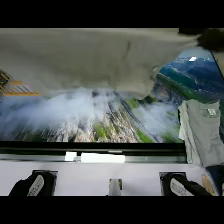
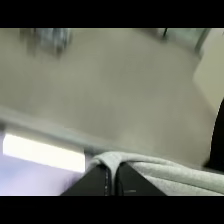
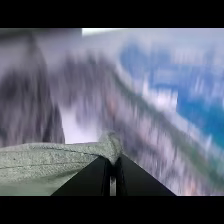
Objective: Fold the shirts.
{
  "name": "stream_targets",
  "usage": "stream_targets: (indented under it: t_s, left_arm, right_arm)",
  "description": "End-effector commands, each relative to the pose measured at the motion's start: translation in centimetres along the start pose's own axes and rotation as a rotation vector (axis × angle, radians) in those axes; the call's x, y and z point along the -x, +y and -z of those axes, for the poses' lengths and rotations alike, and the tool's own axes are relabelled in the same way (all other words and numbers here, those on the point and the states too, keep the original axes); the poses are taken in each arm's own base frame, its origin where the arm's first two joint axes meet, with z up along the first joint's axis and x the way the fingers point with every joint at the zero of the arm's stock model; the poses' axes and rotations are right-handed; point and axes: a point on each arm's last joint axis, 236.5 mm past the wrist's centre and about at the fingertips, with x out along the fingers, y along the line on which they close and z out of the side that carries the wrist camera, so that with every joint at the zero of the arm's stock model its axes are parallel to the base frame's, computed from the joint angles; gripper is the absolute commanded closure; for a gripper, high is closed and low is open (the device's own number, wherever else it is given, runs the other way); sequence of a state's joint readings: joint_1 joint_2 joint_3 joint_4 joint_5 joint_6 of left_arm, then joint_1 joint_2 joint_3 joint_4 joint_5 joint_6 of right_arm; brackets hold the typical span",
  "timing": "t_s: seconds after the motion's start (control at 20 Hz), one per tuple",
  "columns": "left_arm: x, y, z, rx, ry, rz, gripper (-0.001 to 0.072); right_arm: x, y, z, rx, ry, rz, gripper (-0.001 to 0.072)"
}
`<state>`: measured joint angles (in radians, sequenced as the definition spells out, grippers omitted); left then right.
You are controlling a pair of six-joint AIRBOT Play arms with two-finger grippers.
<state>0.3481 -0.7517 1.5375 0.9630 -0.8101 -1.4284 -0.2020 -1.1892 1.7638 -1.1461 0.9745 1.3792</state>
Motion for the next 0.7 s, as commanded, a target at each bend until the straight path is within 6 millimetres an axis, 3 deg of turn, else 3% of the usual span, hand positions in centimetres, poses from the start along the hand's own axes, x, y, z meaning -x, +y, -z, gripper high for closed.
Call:
stream_targets:
  t_s: [0.0, 0.05, 0.1, 0.2, 0.3, 0.5, 0.55, 0.65]
  left_arm:
    - [13.7, -10.3, -18.0, -0.188, -0.547, 0.11, 0.067]
    - [15.0, -11.7, -17.7, -0.199, -0.524, 0.133, 0.067]
    - [15.3, -12.3, -16.5, -0.193, -0.465, 0.148, 0.067]
    - [14.5, -12.1, -12.9, -0.19, -0.306, 0.14, 0.067]
    - [13.7, -10.8, -10.4, -0.214, -0.194, 0.089, 0.0671]
    - [11.8, -9.4, -9.4, -0.205, -0.134, 0.065, 0.0671]
    - [11.0, -8.8, -8.5, -0.199, -0.094, 0.06, 0.0671]
    - [8.2, -6.7, -5.0, -0.177, 0.068, 0.038, 0.0671]
  right_arm:
    - [22.4, 7.2, -15.7, 0.115, -0.667, 0.004, 0.0685]
    - [26.6, 8.7, -15.7, 0.138, -0.72, -0.004, 0.0685]
    - [29.3, 9.7, -15.0, 0.163, -0.731, 0.003, 0.0685]
    - [31.7, 9.4, -13.3, 0.211, -0.697, 0.077, 0.0685]
    - [32.9, 7.2, -12.4, 0.224, -0.67, 0.197, 0.0684]
    - [31.0, 5.2, -11.1, 0.231, -0.574, 0.267, 0.0684]
    - [30.0, 4.7, -10.7, 0.232, -0.534, 0.271, 0.0684]
    - [26.3, 3.3, -8.8, 0.275, -0.392, 0.29, 0.0685]
